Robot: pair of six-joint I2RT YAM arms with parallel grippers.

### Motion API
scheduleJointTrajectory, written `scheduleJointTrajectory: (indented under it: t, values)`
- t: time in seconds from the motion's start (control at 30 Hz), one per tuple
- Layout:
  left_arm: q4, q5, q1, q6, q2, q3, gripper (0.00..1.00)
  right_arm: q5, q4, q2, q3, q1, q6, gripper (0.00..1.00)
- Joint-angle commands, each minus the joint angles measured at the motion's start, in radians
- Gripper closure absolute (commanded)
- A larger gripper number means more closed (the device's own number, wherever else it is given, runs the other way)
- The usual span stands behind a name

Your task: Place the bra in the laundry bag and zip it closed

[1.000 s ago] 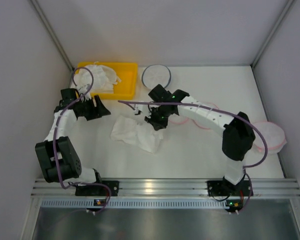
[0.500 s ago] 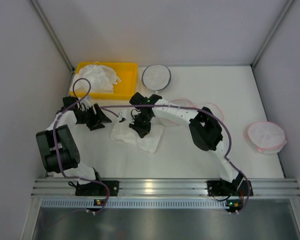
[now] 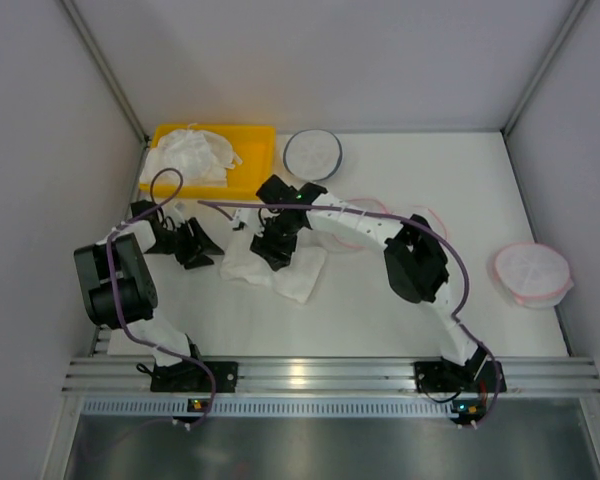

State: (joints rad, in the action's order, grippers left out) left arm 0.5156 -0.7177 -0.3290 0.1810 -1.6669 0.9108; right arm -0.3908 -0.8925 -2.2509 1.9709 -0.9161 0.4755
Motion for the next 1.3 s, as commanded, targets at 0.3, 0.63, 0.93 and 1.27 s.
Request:
scheduleJointTrajectory:
  t: [0.3, 0.63, 0.93, 1.27]
  values:
    - [-0.080, -0.115, -0.012, 0.000, -0.129, 0.062, 0.54, -0.128, 0.184, 0.468, -0.351, 0.149, -0.236, 0.36]
    - [-0.112, -0.186, -0.010, 0.009, -0.169, 0.062, 0.77, -0.244, 0.172, 0.582, -0.564, 0.351, -0.322, 0.40]
    - [-0.112, -0.266, -0.021, 0.006, -0.110, 0.073, 1.00, -0.249, 0.147, 0.608, -0.563, 0.395, -0.311, 0.42]
    - [-0.057, -0.223, -0.068, -0.054, 0.116, 0.114, 1.00, -0.247, 0.110, 0.610, -0.546, 0.404, -0.275, 0.43]
